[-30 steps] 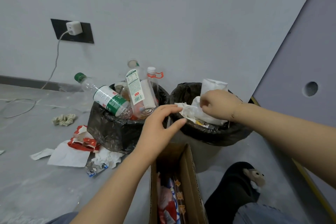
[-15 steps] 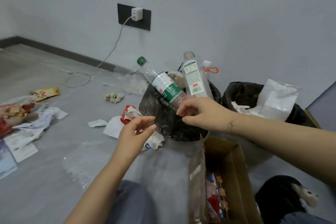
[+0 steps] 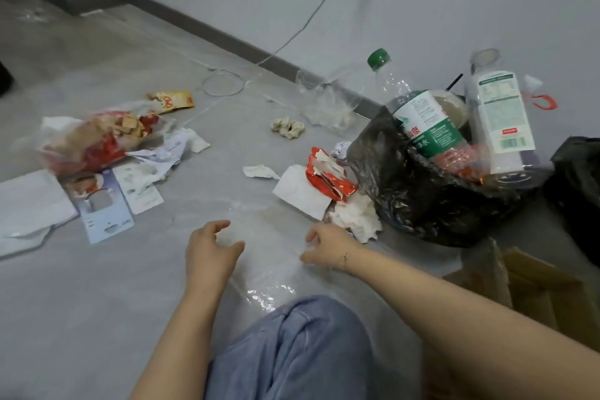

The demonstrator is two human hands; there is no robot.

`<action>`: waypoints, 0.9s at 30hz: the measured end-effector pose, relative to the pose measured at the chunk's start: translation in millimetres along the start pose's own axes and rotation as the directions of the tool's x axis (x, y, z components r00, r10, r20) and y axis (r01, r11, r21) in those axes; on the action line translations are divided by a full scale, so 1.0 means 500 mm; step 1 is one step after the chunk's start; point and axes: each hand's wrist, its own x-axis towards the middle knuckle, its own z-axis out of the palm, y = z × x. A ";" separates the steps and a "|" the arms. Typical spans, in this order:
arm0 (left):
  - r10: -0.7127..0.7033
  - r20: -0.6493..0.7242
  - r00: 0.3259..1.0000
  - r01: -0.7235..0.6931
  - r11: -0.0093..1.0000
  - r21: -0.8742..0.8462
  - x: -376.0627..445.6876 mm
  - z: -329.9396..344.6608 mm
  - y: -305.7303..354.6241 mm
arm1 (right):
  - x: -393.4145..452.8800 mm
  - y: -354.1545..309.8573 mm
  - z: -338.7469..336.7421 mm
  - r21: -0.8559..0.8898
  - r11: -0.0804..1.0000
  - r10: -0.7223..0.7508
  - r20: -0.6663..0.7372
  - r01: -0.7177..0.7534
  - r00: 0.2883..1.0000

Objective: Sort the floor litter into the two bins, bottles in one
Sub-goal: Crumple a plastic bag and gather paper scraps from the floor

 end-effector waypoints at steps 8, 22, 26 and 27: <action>-0.042 0.060 0.997 0.044 0.998 -0.035 0.018 0.014 -0.043 | 0.065 -0.035 0.100 0.084 0.996 0.039 -0.042 -0.036 0.998; -0.045 0.444 0.895 0.359 0.662 -0.658 -0.079 -0.006 0.101 | -0.086 -0.015 -0.066 0.763 0.635 -0.095 -0.074 0.118 0.993; 0.097 0.379 0.920 0.244 0.614 -0.750 -0.124 0.006 0.170 | -0.153 0.017 -0.140 0.638 0.760 -0.113 -0.060 0.125 0.992; 0.119 0.368 0.922 0.222 0.614 -0.758 -0.138 0.012 0.188 | -0.171 0.026 -0.161 0.597 0.793 -0.103 -0.067 0.123 0.992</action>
